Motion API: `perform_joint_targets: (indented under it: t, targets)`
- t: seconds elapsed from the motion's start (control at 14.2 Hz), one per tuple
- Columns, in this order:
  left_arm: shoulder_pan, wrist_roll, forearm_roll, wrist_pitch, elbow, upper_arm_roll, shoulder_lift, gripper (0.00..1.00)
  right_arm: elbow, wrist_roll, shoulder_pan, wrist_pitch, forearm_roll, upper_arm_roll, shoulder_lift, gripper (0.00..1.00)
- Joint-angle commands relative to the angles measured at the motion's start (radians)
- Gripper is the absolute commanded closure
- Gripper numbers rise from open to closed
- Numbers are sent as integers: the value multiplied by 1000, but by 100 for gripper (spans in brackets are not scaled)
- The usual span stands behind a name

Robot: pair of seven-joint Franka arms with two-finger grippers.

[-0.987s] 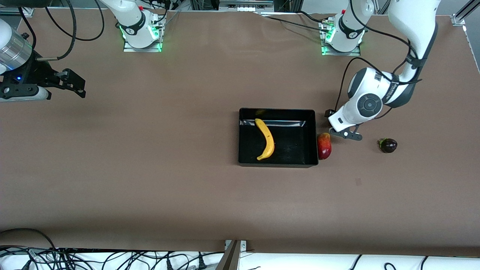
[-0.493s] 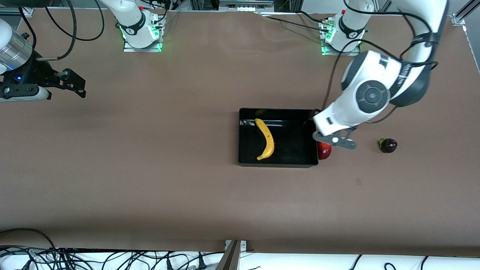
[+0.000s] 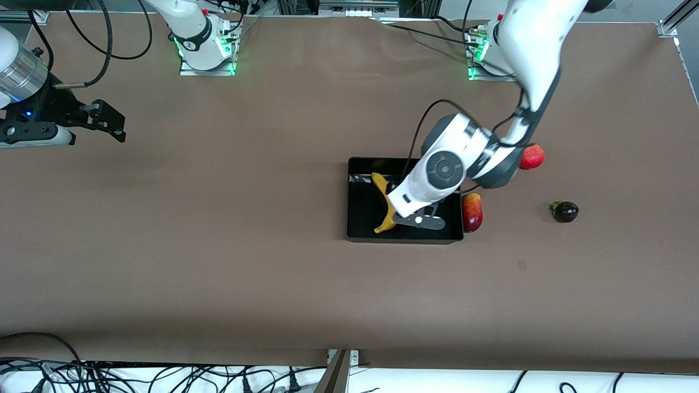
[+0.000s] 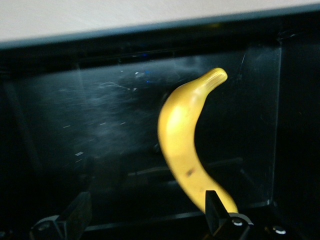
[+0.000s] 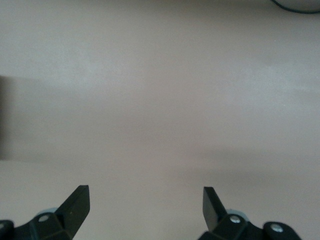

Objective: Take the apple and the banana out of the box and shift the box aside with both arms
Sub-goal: 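Reach the left gripper back into the tray and grasp the banana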

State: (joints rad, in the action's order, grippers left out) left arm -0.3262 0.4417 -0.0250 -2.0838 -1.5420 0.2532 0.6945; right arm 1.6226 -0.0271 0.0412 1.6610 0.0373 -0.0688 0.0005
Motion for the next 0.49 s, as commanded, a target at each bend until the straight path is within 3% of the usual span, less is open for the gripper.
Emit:
perform_joint_targets:
  t: [0.0, 0.42]
  targets:
    - [-48, 73, 0, -44, 36, -9, 51, 0, -3, -1, -12, -14, -13, -6, -11, 0]
    - [-65, 83, -7, -140, -6, -12, 108, 0, -3, 0, -12, -15, -13, -5, -11, 0]
